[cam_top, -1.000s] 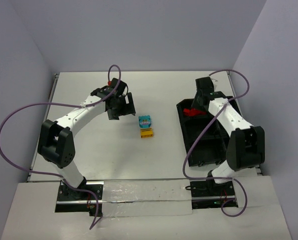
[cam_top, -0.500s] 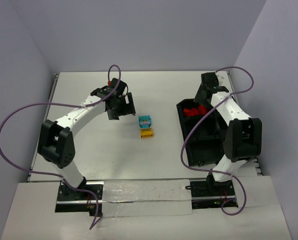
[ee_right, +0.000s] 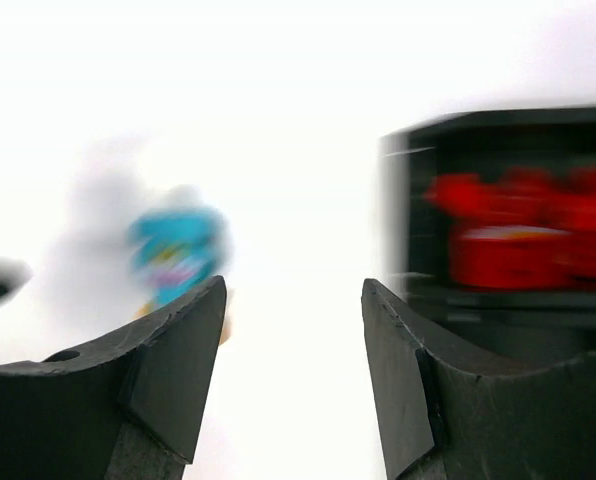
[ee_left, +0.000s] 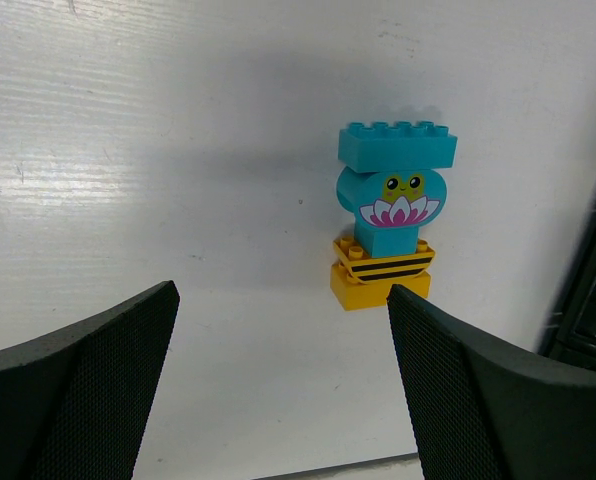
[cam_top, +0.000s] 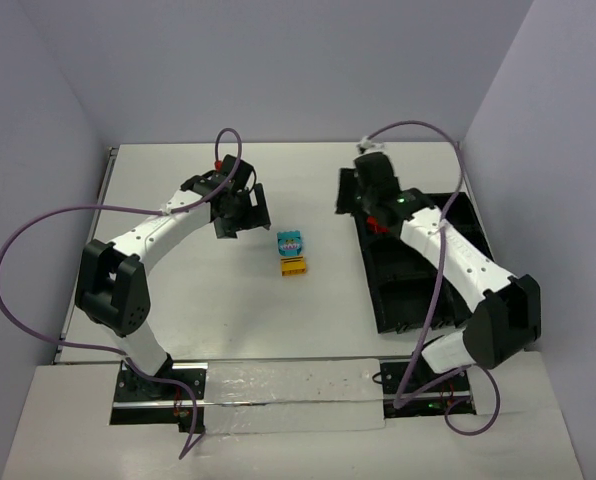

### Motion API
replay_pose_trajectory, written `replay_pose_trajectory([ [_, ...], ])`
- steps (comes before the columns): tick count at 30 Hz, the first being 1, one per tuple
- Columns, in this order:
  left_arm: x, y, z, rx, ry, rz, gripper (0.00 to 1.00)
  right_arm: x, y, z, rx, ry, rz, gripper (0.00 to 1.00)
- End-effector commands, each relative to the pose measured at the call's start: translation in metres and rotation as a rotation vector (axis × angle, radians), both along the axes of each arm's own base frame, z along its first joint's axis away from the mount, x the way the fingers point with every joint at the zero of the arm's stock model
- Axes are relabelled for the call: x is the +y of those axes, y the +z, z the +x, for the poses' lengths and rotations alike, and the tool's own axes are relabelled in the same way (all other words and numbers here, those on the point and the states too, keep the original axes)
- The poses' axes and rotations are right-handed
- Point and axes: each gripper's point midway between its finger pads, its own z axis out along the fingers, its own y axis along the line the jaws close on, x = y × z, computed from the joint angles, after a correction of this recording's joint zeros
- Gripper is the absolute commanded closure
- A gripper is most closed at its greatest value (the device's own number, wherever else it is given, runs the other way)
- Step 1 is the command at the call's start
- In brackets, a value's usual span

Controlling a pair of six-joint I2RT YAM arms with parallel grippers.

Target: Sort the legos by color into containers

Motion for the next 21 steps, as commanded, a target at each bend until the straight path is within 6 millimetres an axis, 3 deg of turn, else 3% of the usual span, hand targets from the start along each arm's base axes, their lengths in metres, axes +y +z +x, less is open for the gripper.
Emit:
replay_pose_trajectory([
  [1,-0.001,0.02,0.012,-0.059,0.017,-0.008,0.07,0.076,-0.031,-0.034,0.065,0.252,-0.029,0.34],
  [4,0.005,0.02,0.012,-0.06,0.035,-0.006,0.07,0.103,-0.058,-0.045,0.137,0.3,-0.051,0.32],
  [9,0.011,0.021,0.011,-0.06,0.05,-0.012,0.07,0.138,-0.081,-0.061,0.2,0.367,-0.07,0.29],
  [12,0.012,0.02,0.01,-0.058,0.053,-0.017,0.07,0.147,-0.098,-0.062,0.245,0.351,-0.079,0.29],
  [21,0.011,0.021,0.01,-0.056,0.053,-0.029,0.07,0.159,-0.12,-0.043,0.298,0.26,-0.106,0.26],
])
